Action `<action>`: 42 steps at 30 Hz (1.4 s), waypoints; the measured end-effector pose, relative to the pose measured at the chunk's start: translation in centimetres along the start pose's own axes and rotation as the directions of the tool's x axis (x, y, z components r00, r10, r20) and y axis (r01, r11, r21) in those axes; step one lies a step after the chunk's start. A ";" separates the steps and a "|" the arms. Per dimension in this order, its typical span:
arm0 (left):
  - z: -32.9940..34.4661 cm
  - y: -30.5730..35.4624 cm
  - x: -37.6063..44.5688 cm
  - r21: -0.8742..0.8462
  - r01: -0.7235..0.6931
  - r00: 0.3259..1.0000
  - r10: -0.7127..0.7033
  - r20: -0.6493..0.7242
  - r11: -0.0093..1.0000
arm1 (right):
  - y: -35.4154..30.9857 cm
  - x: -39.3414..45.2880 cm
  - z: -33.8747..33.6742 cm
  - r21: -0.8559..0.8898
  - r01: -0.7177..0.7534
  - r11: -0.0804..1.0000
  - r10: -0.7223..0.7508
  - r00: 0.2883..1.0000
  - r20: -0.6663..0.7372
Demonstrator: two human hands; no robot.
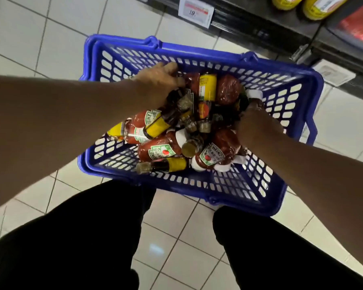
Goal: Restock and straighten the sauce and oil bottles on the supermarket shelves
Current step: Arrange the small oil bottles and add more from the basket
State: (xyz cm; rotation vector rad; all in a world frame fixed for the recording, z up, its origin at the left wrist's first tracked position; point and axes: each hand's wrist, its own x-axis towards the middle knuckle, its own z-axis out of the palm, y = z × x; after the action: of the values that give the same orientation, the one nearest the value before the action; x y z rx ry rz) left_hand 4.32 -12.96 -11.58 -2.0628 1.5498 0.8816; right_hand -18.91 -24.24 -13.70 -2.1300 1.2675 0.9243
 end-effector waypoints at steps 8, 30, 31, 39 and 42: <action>0.1 -0.3 -2.0 0.191 0.025 1.000 -0.023 -0.011 0.981 | 2.1 -2.1 -0.9 0.143 0.145 0.979 -0.122 0.980 -0.156; -12.2 0.0 -19.9 -0.547 0.320 0.944 -0.308 0.117 0.774 | -0.5 -25.3 -13.9 0.802 0.203 0.562 0.163 0.923 -0.348; -13.8 0.4 -22.6 -0.704 0.272 0.959 -0.247 0.141 0.656 | -1.5 -27.3 -16.1 0.828 0.261 0.497 0.121 0.924 -0.364; -30.7 0.8 -41.7 -0.884 -0.020 0.980 0.164 -0.110 -0.467 | -10.2 -43.1 -34.6 0.883 0.291 -0.368 -0.127 0.925 -0.357; -37.7 -1.5 -46.7 -0.821 -0.064 0.946 0.228 -0.232 -0.568 | -13.4 -48.7 -40.2 0.843 0.249 -0.477 -0.207 0.900 -0.383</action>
State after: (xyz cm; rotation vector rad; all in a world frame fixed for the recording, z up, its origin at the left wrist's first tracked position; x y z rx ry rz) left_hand 6.35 -4.87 47.89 -2.2319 0.4741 3.7188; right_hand -11.37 -19.11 50.24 -0.6396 0.7338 -0.5846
